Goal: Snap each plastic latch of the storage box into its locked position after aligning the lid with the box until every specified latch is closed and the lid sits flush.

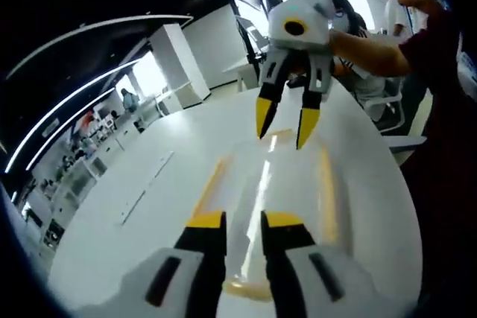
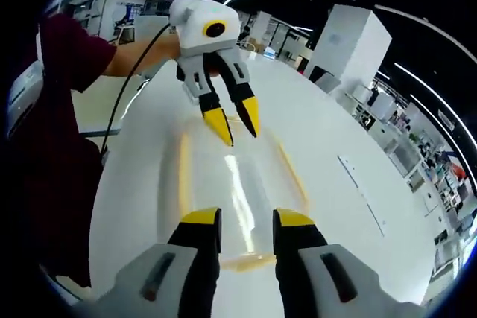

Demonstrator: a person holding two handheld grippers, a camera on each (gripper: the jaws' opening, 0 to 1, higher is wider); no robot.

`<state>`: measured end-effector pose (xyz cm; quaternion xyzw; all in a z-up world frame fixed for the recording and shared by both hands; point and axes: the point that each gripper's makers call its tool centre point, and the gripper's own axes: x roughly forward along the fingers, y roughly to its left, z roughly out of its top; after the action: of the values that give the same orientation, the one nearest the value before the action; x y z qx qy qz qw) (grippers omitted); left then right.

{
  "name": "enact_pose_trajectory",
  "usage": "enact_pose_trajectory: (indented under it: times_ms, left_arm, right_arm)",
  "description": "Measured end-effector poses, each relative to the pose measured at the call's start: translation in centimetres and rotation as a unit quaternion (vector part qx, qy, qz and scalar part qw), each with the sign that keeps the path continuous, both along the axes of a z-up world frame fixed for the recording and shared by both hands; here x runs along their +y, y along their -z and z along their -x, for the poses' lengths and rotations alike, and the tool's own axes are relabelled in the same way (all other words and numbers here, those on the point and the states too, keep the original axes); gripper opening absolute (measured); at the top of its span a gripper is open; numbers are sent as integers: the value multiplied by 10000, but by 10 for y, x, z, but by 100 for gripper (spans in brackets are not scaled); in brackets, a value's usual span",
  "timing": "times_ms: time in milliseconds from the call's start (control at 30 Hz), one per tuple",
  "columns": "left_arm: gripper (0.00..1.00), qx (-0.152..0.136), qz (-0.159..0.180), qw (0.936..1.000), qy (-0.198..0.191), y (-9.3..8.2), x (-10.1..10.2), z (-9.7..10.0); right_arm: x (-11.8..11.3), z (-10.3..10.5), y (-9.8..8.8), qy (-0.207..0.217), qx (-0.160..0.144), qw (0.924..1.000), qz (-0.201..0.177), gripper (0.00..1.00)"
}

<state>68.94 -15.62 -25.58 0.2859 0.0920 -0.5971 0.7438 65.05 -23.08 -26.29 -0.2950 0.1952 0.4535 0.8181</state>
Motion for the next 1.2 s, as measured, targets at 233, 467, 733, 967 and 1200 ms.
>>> enact_pose_trajectory:
  times_ms: [233,467,733,967,1200]
  left_arm:
    - [17,98,268,9995,-105,1,1,3]
    - [20,117,458,9987,-170,0,1,2]
    - [21,193,654,9974,-223,0,3,1]
    - [23,344,876,9948,-389,0,5,-3]
    - [26,460,1183,9906,-503,1,6,-4]
  right_arm:
    - [-2,-2,0,318,-144,9985,-429,29]
    - [-4,-3,1,553,-182,9952,-790,30]
    - [-7,-6,1,920,-195,9887,-1170,35]
    - [-4,-9,1,1017,-274,9844,-1411,38]
    - [-9,-14,2,1235,-309,9762,-1758,45]
